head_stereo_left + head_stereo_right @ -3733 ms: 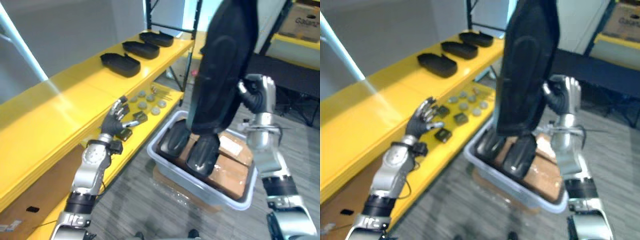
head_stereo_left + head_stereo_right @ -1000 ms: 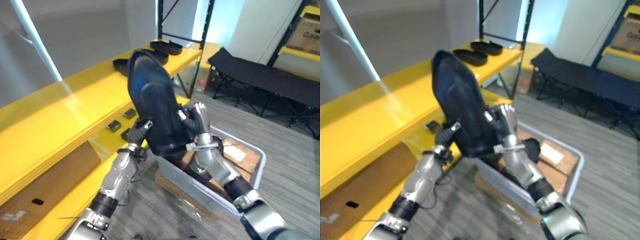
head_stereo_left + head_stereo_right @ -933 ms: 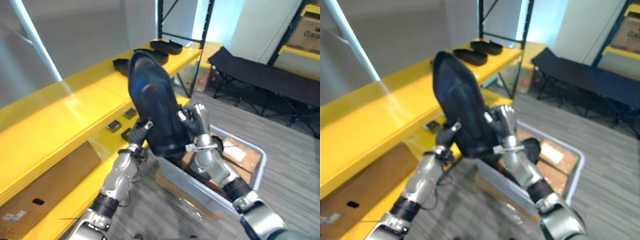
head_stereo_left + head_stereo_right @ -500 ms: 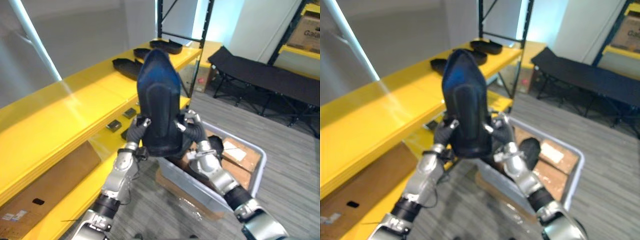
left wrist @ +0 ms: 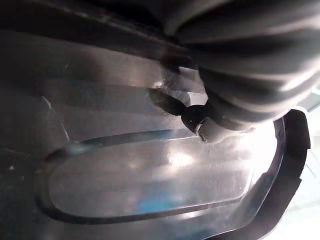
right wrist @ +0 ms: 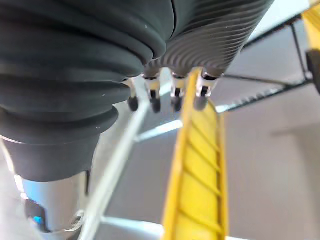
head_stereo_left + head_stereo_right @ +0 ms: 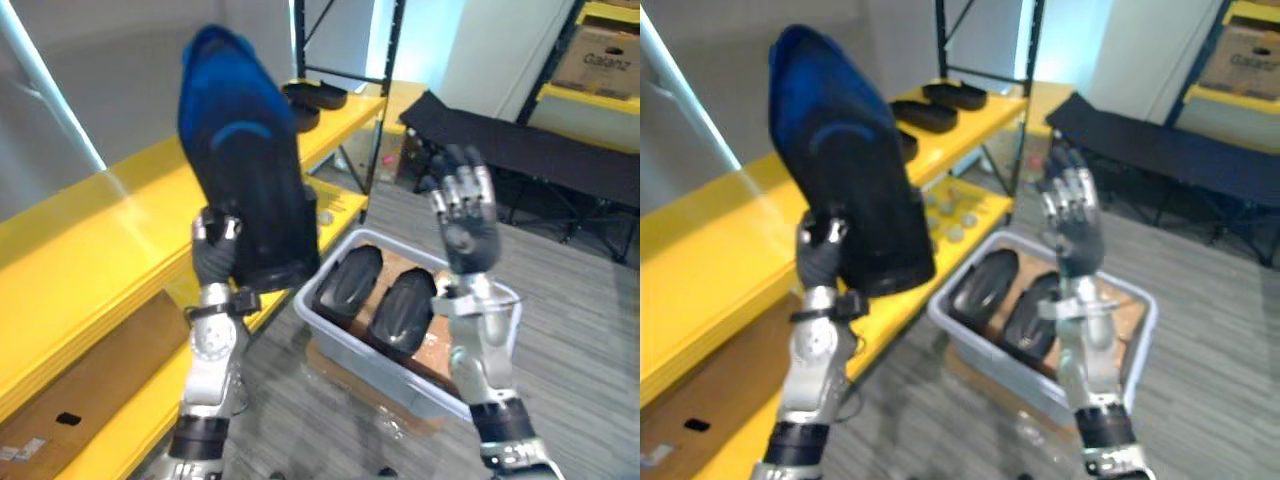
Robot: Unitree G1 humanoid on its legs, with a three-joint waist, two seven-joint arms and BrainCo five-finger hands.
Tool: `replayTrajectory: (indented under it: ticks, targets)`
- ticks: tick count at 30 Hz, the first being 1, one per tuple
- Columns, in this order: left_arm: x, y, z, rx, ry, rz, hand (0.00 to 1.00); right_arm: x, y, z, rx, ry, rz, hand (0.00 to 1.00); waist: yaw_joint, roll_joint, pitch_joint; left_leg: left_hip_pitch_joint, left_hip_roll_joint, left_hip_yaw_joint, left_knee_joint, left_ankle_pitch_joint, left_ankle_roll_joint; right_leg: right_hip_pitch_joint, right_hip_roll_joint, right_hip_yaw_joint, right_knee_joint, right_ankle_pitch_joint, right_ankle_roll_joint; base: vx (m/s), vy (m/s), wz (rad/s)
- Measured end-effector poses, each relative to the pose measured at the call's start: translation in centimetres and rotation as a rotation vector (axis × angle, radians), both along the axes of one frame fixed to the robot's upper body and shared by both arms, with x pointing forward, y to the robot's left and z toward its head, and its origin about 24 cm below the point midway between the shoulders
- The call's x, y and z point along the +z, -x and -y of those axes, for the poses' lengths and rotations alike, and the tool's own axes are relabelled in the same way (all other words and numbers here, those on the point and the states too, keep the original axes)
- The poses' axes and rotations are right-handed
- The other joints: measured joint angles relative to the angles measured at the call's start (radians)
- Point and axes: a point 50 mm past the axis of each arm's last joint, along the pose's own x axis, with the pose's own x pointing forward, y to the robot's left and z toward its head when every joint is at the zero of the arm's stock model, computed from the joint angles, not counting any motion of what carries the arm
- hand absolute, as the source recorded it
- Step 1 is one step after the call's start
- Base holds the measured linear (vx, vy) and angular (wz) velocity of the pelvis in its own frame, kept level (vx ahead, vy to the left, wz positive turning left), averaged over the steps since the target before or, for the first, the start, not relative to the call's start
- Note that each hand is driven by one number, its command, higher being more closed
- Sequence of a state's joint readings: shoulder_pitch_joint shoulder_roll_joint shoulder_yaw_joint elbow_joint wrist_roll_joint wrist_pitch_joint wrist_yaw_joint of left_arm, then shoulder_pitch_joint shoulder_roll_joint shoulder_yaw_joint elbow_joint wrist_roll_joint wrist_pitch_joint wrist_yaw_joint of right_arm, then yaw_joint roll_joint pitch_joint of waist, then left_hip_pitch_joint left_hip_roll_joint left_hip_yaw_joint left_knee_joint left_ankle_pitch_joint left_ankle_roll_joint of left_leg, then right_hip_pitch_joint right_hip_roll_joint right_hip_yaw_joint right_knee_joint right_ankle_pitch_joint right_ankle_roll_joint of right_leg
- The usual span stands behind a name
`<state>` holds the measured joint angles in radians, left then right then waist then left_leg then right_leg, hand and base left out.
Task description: Walk over and take plastic housings, then place them on the shelf
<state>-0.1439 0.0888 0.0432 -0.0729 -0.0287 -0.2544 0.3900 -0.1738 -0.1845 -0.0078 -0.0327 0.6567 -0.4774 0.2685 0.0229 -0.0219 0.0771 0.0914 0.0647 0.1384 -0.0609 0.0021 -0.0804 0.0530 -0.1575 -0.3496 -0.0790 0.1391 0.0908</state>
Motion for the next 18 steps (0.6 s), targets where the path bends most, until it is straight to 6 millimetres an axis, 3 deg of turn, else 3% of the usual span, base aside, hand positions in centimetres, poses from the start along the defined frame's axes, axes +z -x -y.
replayTrajectory:
  ticks: [3, 7, 10, 12, 15, 18]
  targets:
    - [-0.3, 0.5, -1.4, 0.149, -0.025, -0.005, 1.00, -1.6, 0.9, 1.0, -0.029, -0.032, -0.055, 0.00, -0.015, 0.002, -0.001, 0.013, 0.003, 0.019, -0.004, -0.004, -0.006, 0.000, 0.004, 0.018, 0.000, 0.000, 0.000, 0.02, -0.007, -0.18]
    - [-1.0, 0.7, -1.9, 0.220, 0.012, -0.023, 1.00, -4.4, 2.3, 2.3, -0.115, -0.113, -0.186, 0.00, -0.029, 0.004, -0.003, 0.013, 0.003, 0.033, -0.005, -0.006, -0.007, -0.006, 0.004, 0.027, 0.000, 0.000, 0.000, 0.00, -0.003, -0.08]
    - [-2.6, 1.2, -2.2, 0.235, 0.039, -0.088, 1.00, -8.5, 3.3, 3.3, -0.247, -0.142, -0.418, 0.00, -0.040, 0.011, -0.008, 0.015, 0.004, 0.041, -0.005, -0.009, -0.005, -0.006, 0.004, 0.036, 0.000, 0.001, 0.001, -0.02, -0.001, -0.08]
    - [-4.3, 2.2, -2.6, 0.256, 0.097, -0.150, 1.00, -12.3, 4.6, 4.7, -0.362, -0.176, -0.606, 0.00, -0.036, 0.022, -0.014, 0.021, 0.004, 0.061, -0.010, -0.014, -0.002, -0.009, 0.005, 0.052, 0.000, 0.001, 0.002, -0.03, 0.006, -0.19]
    - [-5.7, 3.7, -3.7, 0.316, 0.107, -0.197, 1.00, -13.7, 5.8, 5.5, -0.410, -0.165, -0.672, 0.00, -0.037, 0.038, -0.023, 0.024, 0.004, 0.062, -0.017, -0.014, -0.002, -0.008, 0.005, 0.051, 0.000, 0.001, 0.002, 0.00, 0.001, -0.04]
    - [-5.6, 5.2, -6.0, 0.399, 0.141, -0.158, 1.00, -13.6, 5.6, 5.4, -0.410, -0.138, -0.672, 0.00, -0.027, 0.040, -0.024, 0.006, 0.002, 0.024, -0.018, -0.013, -0.005, -0.003, 0.001, 0.015, 0.000, -0.002, 0.003, -0.03, -0.015, 0.29]
